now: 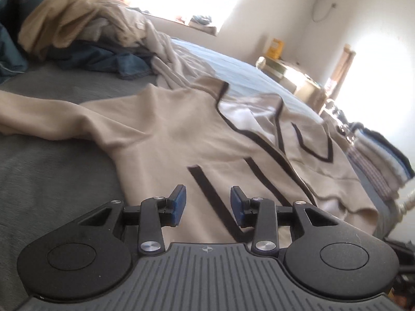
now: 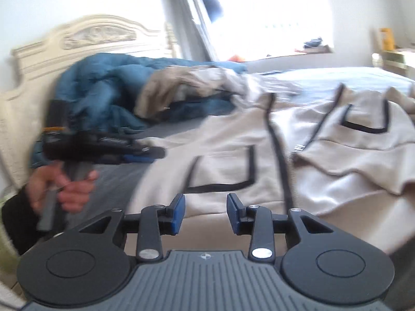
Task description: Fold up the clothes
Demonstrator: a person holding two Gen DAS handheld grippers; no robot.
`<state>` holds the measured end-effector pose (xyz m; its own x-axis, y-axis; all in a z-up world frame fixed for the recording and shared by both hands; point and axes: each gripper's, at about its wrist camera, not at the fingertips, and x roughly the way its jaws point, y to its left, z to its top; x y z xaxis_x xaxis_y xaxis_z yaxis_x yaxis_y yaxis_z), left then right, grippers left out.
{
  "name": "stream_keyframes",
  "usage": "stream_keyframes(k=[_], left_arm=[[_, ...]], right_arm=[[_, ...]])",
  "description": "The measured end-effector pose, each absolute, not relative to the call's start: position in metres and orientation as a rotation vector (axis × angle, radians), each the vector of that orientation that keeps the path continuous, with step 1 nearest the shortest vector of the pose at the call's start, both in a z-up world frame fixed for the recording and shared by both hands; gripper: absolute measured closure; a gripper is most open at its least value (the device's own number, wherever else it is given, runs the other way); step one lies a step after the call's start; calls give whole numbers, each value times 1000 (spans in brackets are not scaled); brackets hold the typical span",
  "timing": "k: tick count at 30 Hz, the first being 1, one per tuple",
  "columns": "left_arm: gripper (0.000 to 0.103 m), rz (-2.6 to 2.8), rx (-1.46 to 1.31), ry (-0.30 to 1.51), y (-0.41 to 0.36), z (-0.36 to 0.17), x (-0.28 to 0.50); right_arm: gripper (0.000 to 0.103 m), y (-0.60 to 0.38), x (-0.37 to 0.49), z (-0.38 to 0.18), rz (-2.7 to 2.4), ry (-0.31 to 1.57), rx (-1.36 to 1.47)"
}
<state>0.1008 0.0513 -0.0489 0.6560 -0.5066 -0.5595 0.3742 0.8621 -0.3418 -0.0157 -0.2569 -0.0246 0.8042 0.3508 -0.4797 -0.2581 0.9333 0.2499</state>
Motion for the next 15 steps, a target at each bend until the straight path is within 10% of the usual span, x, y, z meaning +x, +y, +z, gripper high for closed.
stream_keyframes(k=[7, 15], left_arm=[[65, -501, -84, 723, 34, -79, 82], [65, -493, -112, 736, 37, -80, 82]], right_arm=[[89, -307, -37, -78, 250, 752, 326], [79, -347, -40, -48, 195, 627, 465]])
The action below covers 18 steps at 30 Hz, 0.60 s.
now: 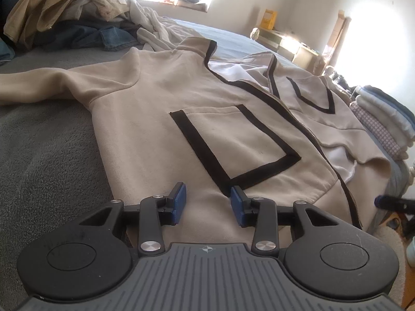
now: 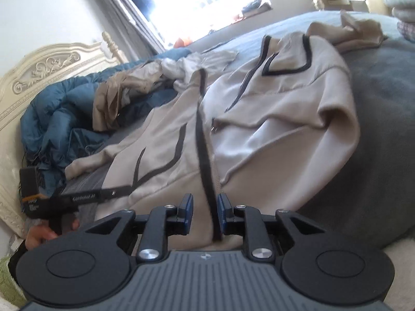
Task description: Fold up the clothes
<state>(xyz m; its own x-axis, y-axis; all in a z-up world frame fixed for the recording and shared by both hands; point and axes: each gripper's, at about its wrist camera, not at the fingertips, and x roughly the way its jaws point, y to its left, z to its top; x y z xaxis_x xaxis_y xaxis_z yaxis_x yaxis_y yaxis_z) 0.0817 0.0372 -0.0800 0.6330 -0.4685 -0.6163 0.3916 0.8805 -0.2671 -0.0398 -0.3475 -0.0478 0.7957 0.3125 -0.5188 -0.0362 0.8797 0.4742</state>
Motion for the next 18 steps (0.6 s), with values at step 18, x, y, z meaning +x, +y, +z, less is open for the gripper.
stream_keyframes(k=[18], left_arm=[[63, -442, -102, 736, 31, -82, 77]], right_arm=[[75, -439, -12, -98, 26, 598, 828]])
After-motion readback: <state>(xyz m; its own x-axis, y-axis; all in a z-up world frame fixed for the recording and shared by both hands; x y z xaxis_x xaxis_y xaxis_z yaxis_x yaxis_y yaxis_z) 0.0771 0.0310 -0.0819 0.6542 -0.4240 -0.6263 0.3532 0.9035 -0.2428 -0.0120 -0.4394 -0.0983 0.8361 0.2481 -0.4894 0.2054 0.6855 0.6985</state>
